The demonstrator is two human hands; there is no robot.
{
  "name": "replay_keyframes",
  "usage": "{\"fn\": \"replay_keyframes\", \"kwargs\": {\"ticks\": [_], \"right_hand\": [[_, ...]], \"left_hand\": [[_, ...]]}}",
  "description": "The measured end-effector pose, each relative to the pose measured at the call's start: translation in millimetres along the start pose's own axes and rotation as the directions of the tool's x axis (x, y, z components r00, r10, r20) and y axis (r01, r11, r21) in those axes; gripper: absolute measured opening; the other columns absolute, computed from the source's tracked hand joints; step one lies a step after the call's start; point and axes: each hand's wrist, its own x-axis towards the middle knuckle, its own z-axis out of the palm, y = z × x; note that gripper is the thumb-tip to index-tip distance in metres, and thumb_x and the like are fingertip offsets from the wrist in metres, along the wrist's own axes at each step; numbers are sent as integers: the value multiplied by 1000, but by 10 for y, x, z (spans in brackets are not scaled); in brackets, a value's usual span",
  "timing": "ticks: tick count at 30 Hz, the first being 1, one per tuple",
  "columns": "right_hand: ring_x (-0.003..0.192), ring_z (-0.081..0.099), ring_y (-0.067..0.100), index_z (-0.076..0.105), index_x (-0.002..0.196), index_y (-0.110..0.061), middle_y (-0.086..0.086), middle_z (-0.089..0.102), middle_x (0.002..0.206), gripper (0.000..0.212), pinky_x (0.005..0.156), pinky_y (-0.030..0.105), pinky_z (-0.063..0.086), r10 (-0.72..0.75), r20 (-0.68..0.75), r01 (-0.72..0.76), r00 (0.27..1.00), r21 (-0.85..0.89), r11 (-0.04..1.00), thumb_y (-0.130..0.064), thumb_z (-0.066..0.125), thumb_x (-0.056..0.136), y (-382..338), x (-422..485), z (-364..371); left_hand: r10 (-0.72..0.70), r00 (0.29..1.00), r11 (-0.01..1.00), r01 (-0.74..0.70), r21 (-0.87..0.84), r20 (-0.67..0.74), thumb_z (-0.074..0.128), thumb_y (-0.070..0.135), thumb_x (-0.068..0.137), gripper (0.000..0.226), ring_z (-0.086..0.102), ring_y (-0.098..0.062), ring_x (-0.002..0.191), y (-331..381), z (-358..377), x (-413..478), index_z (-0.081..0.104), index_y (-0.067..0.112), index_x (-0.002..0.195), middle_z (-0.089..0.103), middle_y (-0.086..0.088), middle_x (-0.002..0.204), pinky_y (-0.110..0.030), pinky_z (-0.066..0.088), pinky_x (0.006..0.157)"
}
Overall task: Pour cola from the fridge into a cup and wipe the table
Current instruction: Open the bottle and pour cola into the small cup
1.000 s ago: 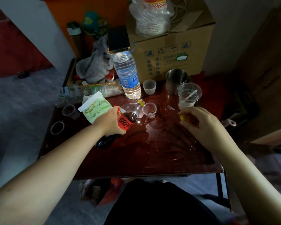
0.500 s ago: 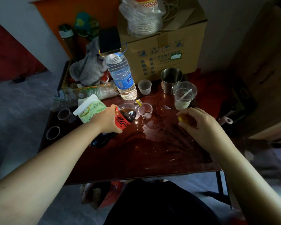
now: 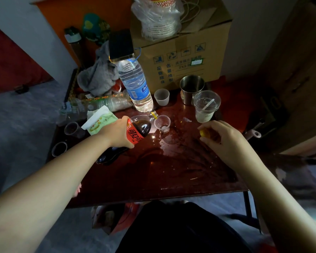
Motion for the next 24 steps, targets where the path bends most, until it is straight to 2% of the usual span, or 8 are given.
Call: {"fn": "replay_keyframes", "kwargs": {"ticks": [10,16,24], "right_hand": [[85,50,3,63,108,-28,-12,55,103,27,71,0,34,8,11,-8,1000,-8,1000,-22,69,83,9,-14,0],[83,49,-6,64,108,-27,-14,53,99,26,70,1,35,4,13,-4,1000,-7,1000,-22,69,83,-11,-15,4],[84,49,-9,63,108,-28,-22,49,94,25,70,-1,33,4,21,-4,1000,-12,1000,-24,68,83,-24,-16,17]], "left_hand": [[-2,1000,1000,2,28,1,84,45,45,80,61,-24,91,-14,-10,18,43,20,109,59,1,101,-44,54,79],[3,1000,999,-3,33,13,86,43,48,79,61,-24,89,-19,-18,34,42,20,109,59,2,99,-44,54,79],[1,999,1000,-2,30,34,85,45,46,78,61,-23,86,-60,-25,60,41,20,105,60,1,96,-43,54,77]]}}
